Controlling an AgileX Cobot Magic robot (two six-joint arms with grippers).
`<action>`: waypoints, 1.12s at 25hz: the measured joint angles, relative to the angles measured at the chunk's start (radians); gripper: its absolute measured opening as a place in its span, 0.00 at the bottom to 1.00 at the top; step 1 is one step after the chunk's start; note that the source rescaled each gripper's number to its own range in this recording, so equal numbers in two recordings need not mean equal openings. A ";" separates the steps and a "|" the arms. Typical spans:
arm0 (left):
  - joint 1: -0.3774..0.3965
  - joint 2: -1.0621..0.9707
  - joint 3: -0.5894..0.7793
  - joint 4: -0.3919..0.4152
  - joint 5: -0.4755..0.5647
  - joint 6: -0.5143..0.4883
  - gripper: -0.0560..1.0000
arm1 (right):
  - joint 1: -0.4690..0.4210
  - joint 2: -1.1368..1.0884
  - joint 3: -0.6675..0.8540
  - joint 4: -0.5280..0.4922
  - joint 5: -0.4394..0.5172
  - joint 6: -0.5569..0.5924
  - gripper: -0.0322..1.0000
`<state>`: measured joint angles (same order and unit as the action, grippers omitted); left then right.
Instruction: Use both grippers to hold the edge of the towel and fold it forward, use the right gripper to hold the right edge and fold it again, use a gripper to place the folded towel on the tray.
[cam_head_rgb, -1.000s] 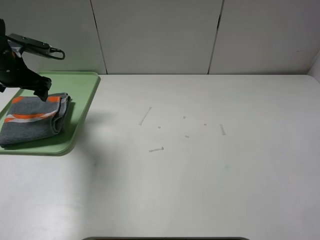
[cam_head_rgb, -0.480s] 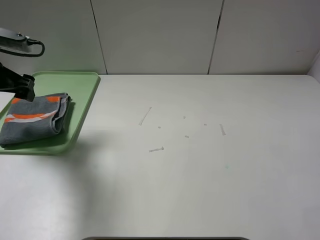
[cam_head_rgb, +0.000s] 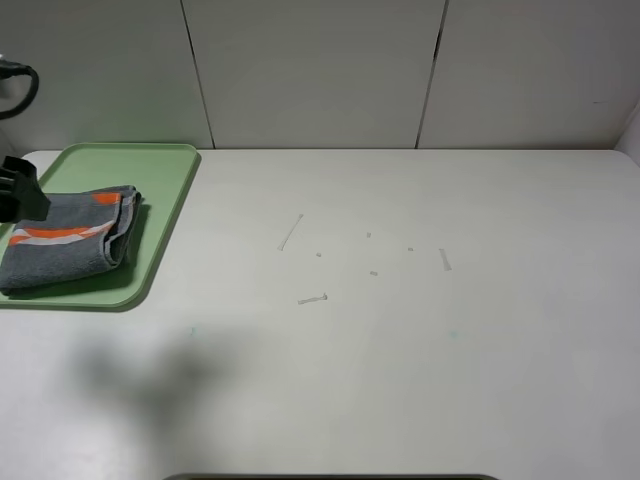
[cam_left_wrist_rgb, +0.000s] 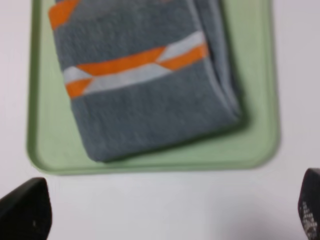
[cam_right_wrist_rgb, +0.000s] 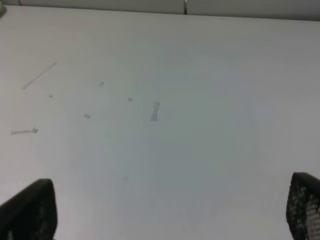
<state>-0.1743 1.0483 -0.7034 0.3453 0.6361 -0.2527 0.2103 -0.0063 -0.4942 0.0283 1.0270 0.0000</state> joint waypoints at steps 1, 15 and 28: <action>-0.018 -0.039 0.006 -0.006 0.021 -0.009 1.00 | 0.000 0.000 0.000 -0.001 0.000 0.000 1.00; -0.156 -0.555 0.142 -0.079 0.244 -0.068 1.00 | 0.000 0.000 0.000 0.000 0.000 0.000 1.00; -0.158 -0.738 0.198 -0.132 0.278 -0.023 1.00 | 0.000 0.000 0.000 0.000 0.000 0.000 1.00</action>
<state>-0.3324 0.3107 -0.5054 0.2129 0.9145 -0.2753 0.2103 -0.0063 -0.4942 0.0282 1.0270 0.0000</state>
